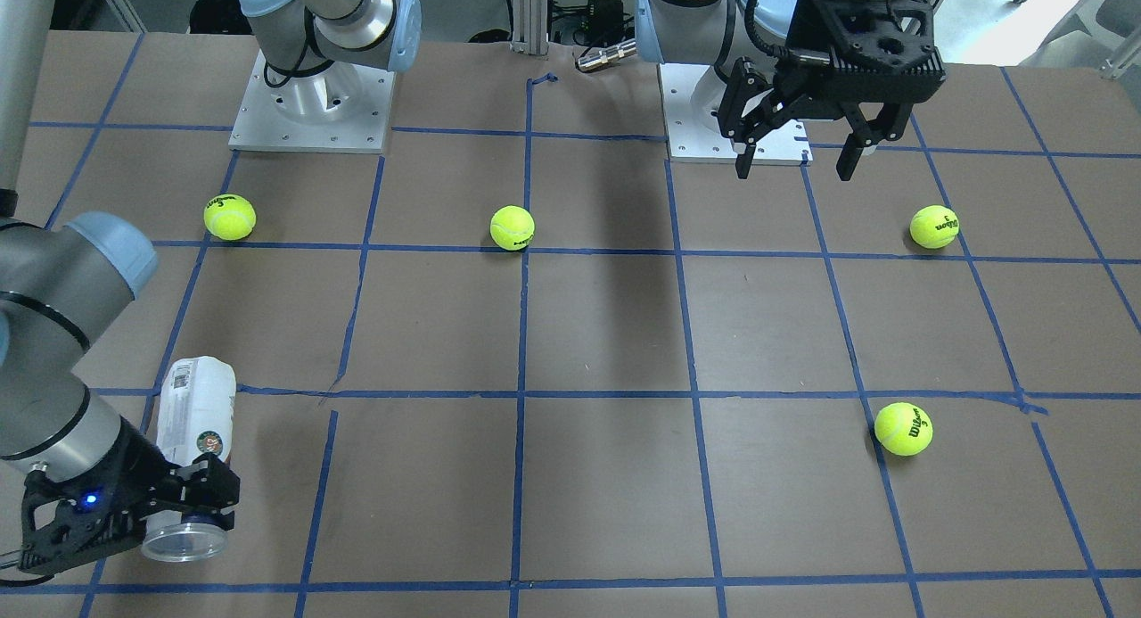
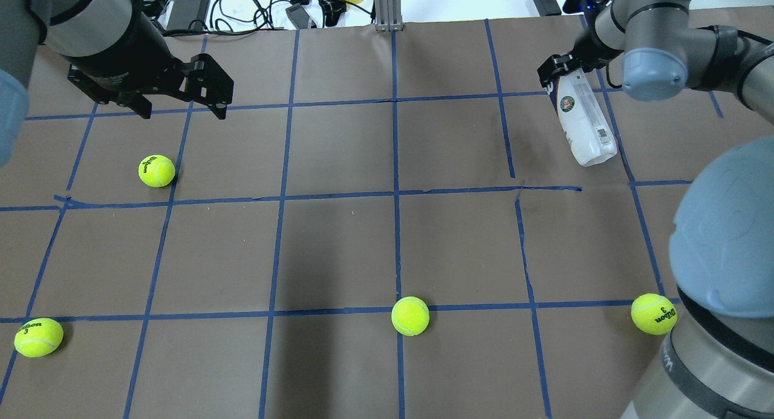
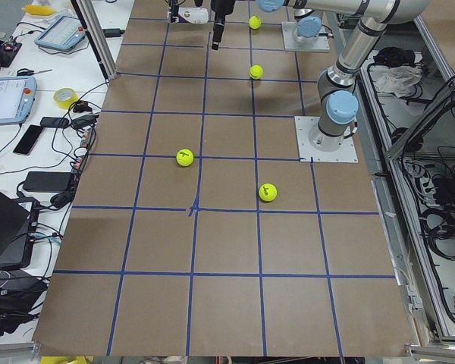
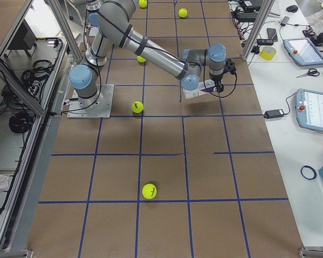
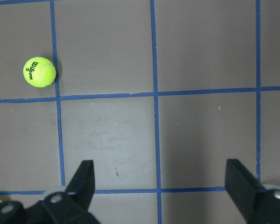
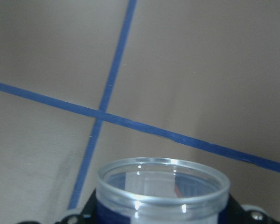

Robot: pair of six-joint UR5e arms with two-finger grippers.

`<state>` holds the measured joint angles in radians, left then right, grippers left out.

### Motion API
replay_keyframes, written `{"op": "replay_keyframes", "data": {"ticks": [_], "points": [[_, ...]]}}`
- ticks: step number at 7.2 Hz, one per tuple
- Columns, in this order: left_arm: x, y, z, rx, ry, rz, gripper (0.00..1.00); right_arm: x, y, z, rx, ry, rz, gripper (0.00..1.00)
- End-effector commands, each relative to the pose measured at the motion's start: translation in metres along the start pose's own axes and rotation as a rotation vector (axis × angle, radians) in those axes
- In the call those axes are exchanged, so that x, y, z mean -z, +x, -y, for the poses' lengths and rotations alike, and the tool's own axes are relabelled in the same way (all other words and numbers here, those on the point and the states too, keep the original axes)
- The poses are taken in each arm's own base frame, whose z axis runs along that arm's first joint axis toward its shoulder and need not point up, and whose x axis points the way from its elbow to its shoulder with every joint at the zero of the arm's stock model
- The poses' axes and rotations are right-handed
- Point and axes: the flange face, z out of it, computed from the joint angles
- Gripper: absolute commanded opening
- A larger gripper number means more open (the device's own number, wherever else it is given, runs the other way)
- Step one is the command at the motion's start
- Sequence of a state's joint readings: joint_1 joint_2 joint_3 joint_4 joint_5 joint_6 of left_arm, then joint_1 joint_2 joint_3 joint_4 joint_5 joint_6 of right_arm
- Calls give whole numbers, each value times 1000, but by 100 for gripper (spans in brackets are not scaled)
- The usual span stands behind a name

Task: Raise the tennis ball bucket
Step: 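Carry the can with the right gripper toward the table center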

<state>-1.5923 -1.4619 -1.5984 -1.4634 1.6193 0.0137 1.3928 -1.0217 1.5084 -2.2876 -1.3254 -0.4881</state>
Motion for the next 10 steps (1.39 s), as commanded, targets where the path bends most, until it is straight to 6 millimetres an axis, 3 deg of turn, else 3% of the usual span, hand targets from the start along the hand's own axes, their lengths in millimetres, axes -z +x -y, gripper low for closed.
{"op": "replay_keyframes", "data": {"ticks": [1,2,4,5,7,8,9,10], "points": [[0,0,0,-6,0,2,100,-3,-90,24,235,14,17,23],[1,0,0,-5,1,2,100,-6,-118,29,334,22,11,24],[4,0,0,5,8,-5,100,-14,-210,37,534,25,-4,24],[4,-1,0,5,8,-2,100,-17,-232,38,643,25,12,24],[2,-1,-1,6,3,-1,100,-25,-326,26,816,18,45,27],[2,-1,-2,7,-5,-1,100,-33,-345,19,858,-18,6,27],[2,-1,-2,7,-5,-1,100,-74,-354,5,938,-77,37,27],[2,-1,-2,6,-6,1,100,-90,-365,7,992,-52,37,26]]}}
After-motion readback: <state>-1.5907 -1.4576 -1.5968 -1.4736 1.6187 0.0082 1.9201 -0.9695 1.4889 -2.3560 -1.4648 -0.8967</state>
